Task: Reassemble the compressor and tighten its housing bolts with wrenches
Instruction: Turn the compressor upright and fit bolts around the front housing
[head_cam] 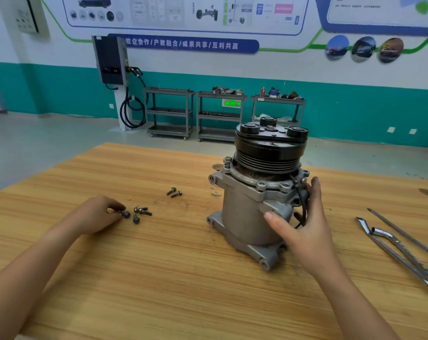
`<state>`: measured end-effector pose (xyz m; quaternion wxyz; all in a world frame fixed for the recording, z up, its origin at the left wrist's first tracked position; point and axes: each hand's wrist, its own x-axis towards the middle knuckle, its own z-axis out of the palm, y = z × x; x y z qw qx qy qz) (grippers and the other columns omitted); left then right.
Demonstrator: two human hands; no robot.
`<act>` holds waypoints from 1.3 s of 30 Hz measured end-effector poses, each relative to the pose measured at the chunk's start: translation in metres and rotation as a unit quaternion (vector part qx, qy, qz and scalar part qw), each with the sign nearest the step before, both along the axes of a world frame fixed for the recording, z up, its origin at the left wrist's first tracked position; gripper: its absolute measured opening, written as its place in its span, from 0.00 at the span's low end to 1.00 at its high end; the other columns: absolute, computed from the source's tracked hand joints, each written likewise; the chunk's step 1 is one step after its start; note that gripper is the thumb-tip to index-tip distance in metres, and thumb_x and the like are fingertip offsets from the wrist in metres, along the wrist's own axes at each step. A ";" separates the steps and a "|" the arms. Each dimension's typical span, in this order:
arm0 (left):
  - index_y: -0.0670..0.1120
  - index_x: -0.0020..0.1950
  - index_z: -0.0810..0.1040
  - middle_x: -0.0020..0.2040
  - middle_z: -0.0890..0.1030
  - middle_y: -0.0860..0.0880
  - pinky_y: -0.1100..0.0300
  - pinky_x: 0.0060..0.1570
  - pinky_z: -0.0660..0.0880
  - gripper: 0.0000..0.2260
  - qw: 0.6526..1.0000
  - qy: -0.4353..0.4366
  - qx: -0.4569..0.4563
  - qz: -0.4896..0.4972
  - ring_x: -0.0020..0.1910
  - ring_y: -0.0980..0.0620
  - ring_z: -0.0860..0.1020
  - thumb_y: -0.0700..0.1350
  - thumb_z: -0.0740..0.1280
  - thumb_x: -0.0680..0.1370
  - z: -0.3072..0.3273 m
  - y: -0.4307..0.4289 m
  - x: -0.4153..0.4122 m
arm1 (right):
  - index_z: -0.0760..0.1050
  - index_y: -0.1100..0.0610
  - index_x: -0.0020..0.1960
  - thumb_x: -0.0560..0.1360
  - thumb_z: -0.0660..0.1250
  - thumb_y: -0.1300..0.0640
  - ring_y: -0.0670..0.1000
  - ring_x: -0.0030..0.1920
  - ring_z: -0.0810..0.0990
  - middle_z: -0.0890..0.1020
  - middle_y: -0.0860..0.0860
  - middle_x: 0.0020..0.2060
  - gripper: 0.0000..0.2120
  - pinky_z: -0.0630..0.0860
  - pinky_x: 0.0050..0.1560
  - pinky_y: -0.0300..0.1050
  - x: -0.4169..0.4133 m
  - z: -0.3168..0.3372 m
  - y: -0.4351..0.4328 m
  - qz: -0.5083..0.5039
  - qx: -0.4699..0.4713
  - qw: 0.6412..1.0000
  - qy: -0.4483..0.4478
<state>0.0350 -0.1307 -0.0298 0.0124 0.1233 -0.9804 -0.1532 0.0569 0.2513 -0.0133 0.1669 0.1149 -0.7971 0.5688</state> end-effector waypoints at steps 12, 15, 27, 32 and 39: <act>0.43 0.44 0.82 0.41 0.81 0.46 0.63 0.38 0.73 0.03 0.946 0.311 0.093 -0.007 0.36 0.53 0.76 0.42 0.70 0.74 0.001 0.027 0.010 | 0.38 0.40 0.75 0.52 0.69 0.29 0.38 0.70 0.55 0.55 0.37 0.72 0.61 0.57 0.68 0.42 -0.001 0.000 0.000 0.000 -0.003 1.000 -0.006; 0.49 0.45 0.79 0.37 0.81 0.50 0.72 0.34 0.75 0.06 0.849 0.346 0.397 -0.050 0.36 0.54 0.79 0.40 0.64 0.78 0.043 0.086 0.020 | 0.38 0.39 0.74 0.52 0.68 0.30 0.36 0.68 0.55 0.55 0.34 0.68 0.60 0.57 0.66 0.39 -0.002 0.000 0.001 -0.003 0.003 1.000 -0.003; 0.45 0.46 0.81 0.38 0.80 0.57 0.71 0.37 0.74 0.03 0.800 0.481 0.211 -0.292 0.38 0.63 0.78 0.40 0.70 0.73 0.082 0.222 0.032 | 0.38 0.40 0.75 0.53 0.69 0.31 0.33 0.67 0.53 0.55 0.33 0.67 0.60 0.55 0.65 0.36 -0.001 0.001 0.002 0.013 0.004 1.000 -0.004; 0.37 0.45 0.81 0.39 0.82 0.46 0.66 0.38 0.73 0.09 0.790 0.515 0.078 -0.322 0.39 0.56 0.76 0.43 0.67 0.74 0.081 0.219 0.026 | 0.37 0.39 0.75 0.53 0.69 0.30 0.37 0.70 0.53 0.54 0.35 0.71 0.60 0.56 0.68 0.40 -0.001 0.001 0.003 0.020 0.007 1.000 -0.006; 0.38 0.45 0.81 0.38 0.81 0.46 0.64 0.37 0.72 0.11 0.805 0.480 0.004 -0.349 0.36 0.51 0.79 0.44 0.63 0.75 0.082 0.218 0.024 | 0.37 0.37 0.74 0.55 0.70 0.31 0.36 0.69 0.53 0.53 0.33 0.71 0.59 0.56 0.67 0.40 -0.001 0.000 0.004 0.023 0.008 1.000 0.000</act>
